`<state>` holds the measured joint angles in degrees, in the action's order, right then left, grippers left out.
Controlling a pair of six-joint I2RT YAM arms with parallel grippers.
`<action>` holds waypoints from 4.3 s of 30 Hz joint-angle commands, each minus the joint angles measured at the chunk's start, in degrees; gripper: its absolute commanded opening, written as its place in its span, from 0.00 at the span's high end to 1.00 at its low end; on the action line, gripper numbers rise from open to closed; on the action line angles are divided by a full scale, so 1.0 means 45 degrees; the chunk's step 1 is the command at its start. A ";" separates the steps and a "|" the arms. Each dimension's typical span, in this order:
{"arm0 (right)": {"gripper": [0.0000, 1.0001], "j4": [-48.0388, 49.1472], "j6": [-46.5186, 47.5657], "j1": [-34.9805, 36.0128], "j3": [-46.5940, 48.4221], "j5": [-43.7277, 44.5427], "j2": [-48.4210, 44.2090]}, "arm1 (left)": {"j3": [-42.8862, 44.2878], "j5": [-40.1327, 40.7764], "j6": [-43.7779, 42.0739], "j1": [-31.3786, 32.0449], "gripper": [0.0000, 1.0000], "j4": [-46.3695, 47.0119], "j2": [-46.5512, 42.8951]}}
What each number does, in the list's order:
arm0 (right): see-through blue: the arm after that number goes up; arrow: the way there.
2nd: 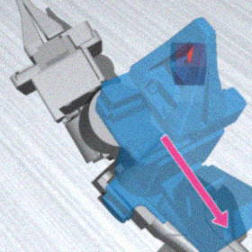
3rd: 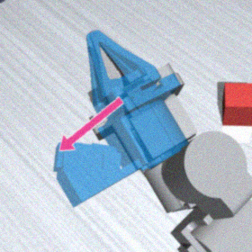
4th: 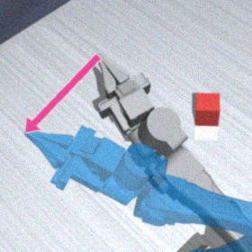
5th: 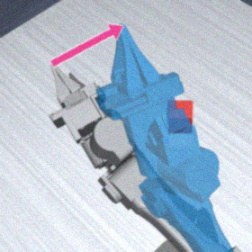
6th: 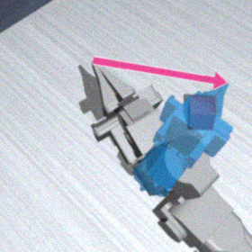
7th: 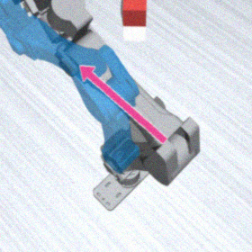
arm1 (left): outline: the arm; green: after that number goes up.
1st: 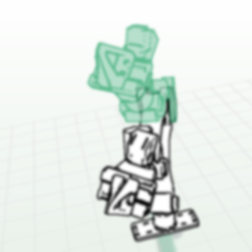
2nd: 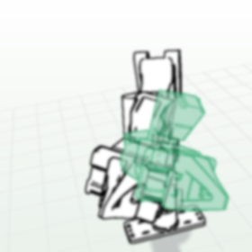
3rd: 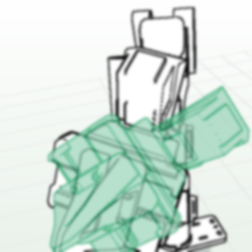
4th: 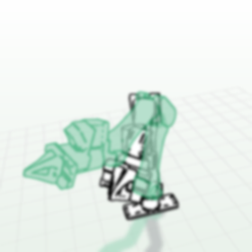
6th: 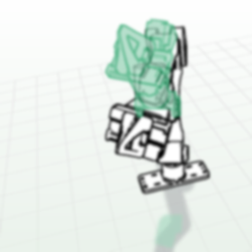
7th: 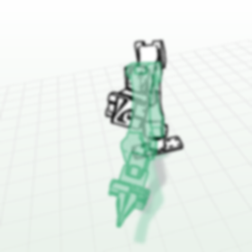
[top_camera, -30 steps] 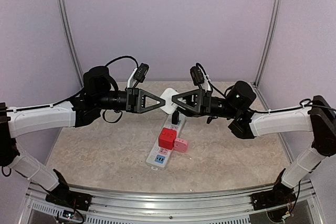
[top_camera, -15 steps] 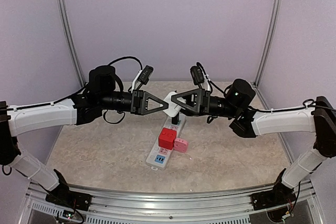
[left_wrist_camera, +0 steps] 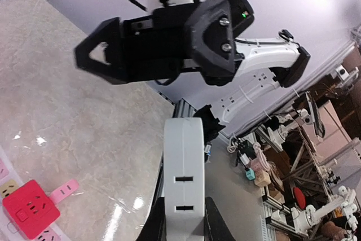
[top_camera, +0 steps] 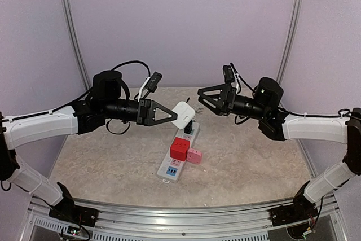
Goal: Pull the plug off the socket
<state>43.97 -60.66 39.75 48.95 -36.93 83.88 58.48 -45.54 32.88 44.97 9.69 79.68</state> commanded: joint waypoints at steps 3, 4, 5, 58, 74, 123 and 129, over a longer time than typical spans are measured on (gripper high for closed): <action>0.19 -0.2986 0.2010 -0.0816 0.0066 0.0666 -0.1990 | 0.0813 0.4428 -0.1666 -0.1793 1.00 -0.4455 -0.1095; 0.19 -0.3570 0.2443 -0.0841 0.0151 0.0826 -0.2193 | 0.1014 0.5309 -0.1883 -0.2110 1.00 -0.5103 -0.1088; 0.19 -0.4071 0.2848 -0.0839 0.0189 0.0988 -0.2355 | 0.1149 0.6339 -0.2174 -0.2448 1.00 -0.5513 -0.1061; 0.00 -0.7348 0.6128 -0.1372 -0.0996 0.1954 -0.5098 | 0.7734 1.6641 -0.7735 -0.7531 0.79 -1.0609 1.0588; 0.00 -0.7946 0.6368 -0.1372 -0.0748 0.1548 -0.4663 | 0.8303 1.4377 -0.7375 -0.6350 0.28 -1.0664 0.9132; 0.40 -0.7996 1.4819 0.1515 -0.0220 0.3210 0.2392 | 0.2379 0.5299 -0.1845 0.0124 0.06 -0.5208 0.5295; 0.53 -0.7606 1.4826 0.1585 -0.0108 0.3155 0.2895 | 0.2473 0.5182 -0.1819 0.0280 0.07 -0.5236 0.5562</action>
<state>8.03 5.54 46.11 47.33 -22.90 95.24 68.18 -21.10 24.10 45.39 -14.48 103.02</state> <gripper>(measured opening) 0.492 0.928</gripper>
